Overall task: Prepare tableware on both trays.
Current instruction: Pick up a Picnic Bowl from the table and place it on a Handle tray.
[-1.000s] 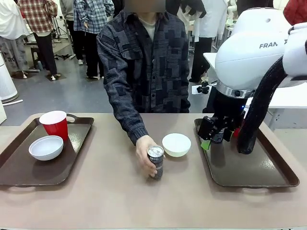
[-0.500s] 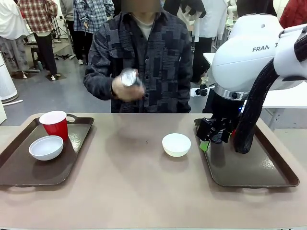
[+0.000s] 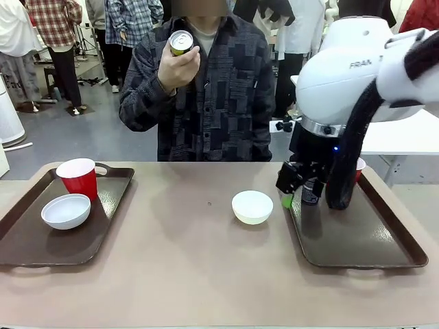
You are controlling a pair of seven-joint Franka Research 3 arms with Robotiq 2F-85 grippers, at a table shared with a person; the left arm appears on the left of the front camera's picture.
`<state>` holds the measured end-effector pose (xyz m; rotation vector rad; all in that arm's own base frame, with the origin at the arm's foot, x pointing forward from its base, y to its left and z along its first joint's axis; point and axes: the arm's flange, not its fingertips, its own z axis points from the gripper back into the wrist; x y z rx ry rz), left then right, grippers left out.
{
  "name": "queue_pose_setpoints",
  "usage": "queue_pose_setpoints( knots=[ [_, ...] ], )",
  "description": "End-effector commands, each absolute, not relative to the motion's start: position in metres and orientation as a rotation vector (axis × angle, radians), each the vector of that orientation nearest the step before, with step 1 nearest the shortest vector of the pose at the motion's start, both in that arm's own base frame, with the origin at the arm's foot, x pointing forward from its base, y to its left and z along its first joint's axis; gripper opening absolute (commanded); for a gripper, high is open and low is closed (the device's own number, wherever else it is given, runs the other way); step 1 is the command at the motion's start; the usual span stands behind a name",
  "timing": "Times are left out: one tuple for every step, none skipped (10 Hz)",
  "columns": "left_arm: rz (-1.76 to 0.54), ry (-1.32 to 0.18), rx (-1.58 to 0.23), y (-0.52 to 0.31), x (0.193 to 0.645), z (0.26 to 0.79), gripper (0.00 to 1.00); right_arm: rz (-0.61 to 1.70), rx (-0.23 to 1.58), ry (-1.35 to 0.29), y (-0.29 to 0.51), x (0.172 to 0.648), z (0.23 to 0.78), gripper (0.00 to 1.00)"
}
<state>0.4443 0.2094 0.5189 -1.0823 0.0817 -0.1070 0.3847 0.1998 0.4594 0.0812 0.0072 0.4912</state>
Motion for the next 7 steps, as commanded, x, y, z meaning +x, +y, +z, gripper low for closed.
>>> queue_pose_setpoints(
  knots=[
    [-0.106,0.085,-1.086,0.209,0.443,0.522,0.86,0.390,0.019,-0.024,0.221,0.417,0.456,1.00],
    [-0.106,0.085,-1.086,0.209,0.443,0.522,0.86,0.316,0.004,-0.050,0.229,0.431,0.454,1.00],
    [-0.106,0.085,-1.086,0.209,0.443,0.522,0.86,0.295,0.013,-0.018,0.234,0.442,0.450,1.00],
    [-0.106,0.085,-1.086,0.209,0.443,0.522,0.86,0.259,0.026,-0.004,0.236,0.454,0.448,1.00],
    [-0.106,0.085,-1.086,0.209,0.443,0.522,0.86,0.308,0.039,-0.016,0.236,0.458,0.449,1.00],
    [-0.106,0.085,-1.086,0.209,0.443,0.522,0.86,0.308,0.050,-0.021,0.228,0.441,0.447,1.00],
    [-0.106,0.085,-1.086,0.209,0.443,0.522,0.86,0.308,0.050,-0.021,0.228,0.441,0.447,1.00]
  ],
)
